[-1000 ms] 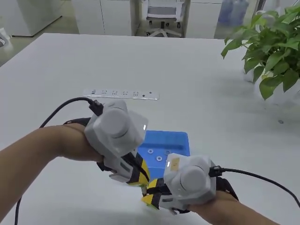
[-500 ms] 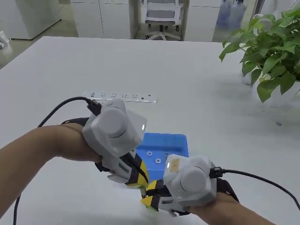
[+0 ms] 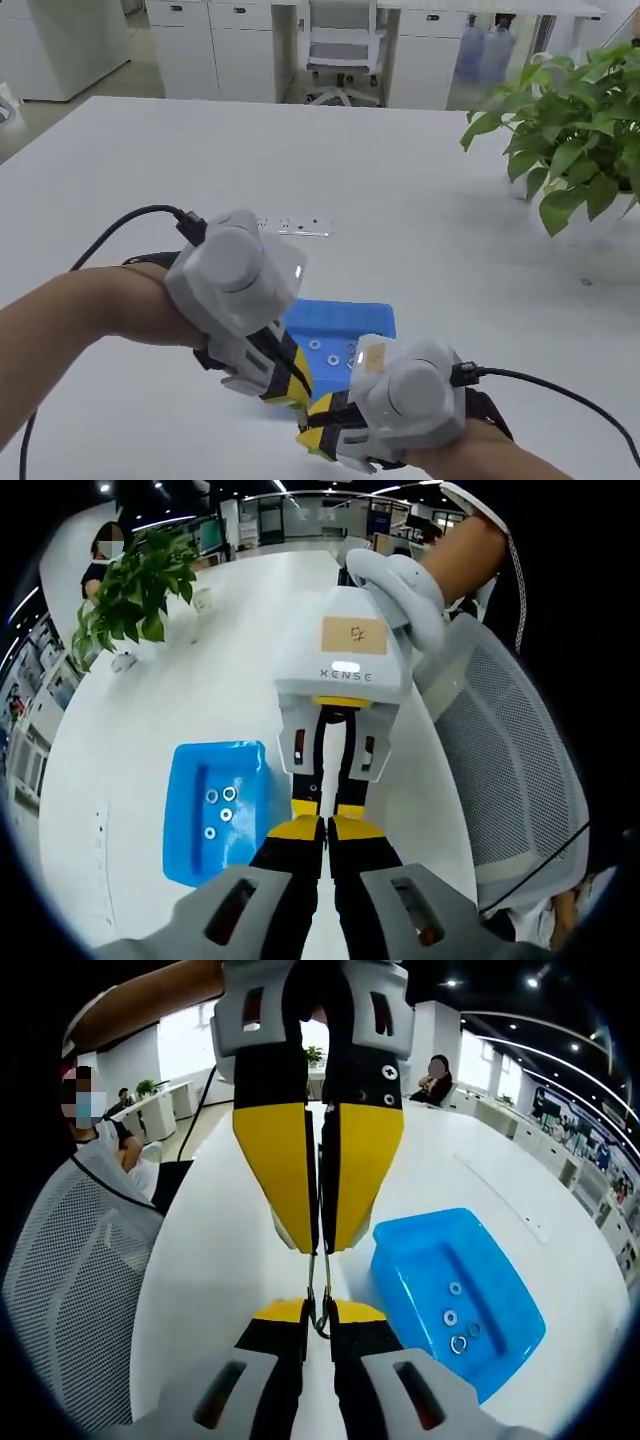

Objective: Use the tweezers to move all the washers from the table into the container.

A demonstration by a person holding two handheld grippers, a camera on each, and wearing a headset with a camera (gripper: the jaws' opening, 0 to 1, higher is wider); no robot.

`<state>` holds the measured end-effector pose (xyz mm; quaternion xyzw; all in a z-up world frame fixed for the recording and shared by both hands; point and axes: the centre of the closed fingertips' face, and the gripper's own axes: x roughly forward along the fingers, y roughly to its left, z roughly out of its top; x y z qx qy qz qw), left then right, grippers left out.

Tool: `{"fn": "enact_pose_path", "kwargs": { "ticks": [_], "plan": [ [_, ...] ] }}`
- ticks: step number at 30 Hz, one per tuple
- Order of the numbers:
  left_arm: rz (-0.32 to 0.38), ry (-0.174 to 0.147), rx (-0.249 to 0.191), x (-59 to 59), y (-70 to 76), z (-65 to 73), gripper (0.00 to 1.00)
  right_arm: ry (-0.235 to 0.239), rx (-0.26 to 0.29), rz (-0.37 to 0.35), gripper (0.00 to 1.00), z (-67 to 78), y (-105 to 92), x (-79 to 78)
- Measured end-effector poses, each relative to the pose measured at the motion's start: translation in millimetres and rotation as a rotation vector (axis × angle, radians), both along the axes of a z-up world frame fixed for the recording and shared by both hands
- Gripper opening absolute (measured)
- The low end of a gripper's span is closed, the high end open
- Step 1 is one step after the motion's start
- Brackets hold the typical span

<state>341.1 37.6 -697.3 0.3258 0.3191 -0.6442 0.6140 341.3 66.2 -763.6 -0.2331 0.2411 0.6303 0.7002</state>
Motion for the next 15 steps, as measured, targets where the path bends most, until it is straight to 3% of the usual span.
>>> {"fn": "enact_pose_path", "kwargs": {
  "ticks": [15],
  "plan": [
    [-0.016, -0.042, -0.004, 10.4, -2.8, 24.3, 0.06, -0.048, 0.001, 0.0, 0.1, 25.0, -1.9, 14.1]
  ]
}}
